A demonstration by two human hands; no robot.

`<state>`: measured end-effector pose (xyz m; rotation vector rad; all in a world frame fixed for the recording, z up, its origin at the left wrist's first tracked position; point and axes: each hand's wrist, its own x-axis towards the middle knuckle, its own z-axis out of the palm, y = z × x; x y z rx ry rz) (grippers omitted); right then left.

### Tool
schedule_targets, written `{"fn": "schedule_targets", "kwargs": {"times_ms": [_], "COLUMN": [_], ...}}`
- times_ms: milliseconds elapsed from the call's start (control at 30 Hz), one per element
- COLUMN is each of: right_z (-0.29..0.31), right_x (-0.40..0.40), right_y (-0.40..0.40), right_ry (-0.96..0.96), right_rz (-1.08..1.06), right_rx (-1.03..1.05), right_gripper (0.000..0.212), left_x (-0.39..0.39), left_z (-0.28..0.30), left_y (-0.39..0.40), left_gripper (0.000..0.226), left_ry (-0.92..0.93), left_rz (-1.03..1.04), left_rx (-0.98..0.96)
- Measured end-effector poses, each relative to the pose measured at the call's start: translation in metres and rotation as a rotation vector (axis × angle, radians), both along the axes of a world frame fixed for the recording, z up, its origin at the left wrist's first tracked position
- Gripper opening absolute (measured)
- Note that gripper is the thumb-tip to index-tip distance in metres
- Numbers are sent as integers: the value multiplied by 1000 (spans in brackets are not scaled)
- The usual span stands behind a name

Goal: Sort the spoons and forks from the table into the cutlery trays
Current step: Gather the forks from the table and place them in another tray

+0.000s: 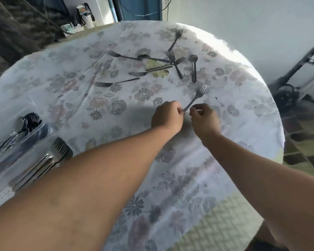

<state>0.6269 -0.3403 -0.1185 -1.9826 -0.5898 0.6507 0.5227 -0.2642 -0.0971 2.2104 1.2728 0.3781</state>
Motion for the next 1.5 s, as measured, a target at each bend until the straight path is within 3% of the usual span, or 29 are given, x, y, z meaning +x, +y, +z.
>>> {"fn": "schedule_targets", "kwargs": {"times_ms": [167, 300, 533, 633, 733, 833, 1000, 1200, 1300, 1400, 1500], "right_z": [-7, -11, 2, 9, 8, 5, 2, 3, 3, 2, 1], "right_x": [43, 53, 55, 61, 72, 81, 104, 125, 132, 141, 147], "right_y": [7, 8, 16, 32, 50, 67, 86, 127, 149, 163, 174], "right_ry": [14, 33, -34, -74, -83, -87, -220, -527, -627, -600, -533], "right_rz": [8, -36, -13, -23, -16, -22, 69, 331, 404, 362, 324], "right_rx": [-57, -44, -82, -109, -133, -107, -84, -212, -339, -381, -386], "right_gripper": [32, 29, 29, 30, 29, 27, 27, 43, 52, 62, 56], "left_x": [46, 55, 48, 46, 50, 53, 55, 65, 69, 73, 74], "left_z": [-10, -19, -9, -1, 10, 12, -3, 0, 3, 3, -4], "left_y": [10, 14, 26, 37, 48, 60, 75, 82, 85, 91, 102], "left_gripper": [12, 22, 27, 32, 7, 14, 47, 35, 23, 25, 21], "left_ry": [162, 298, 350, 435, 541, 589, 196, -509, -554, -639, -661], "left_rz": [-110, -141, -1, -46, -76, -81, 162, 501, 508, 607, 722], "left_rx": [121, 194, -54, -92, -171, -241, -381, -724, -745, -738, -665]}}
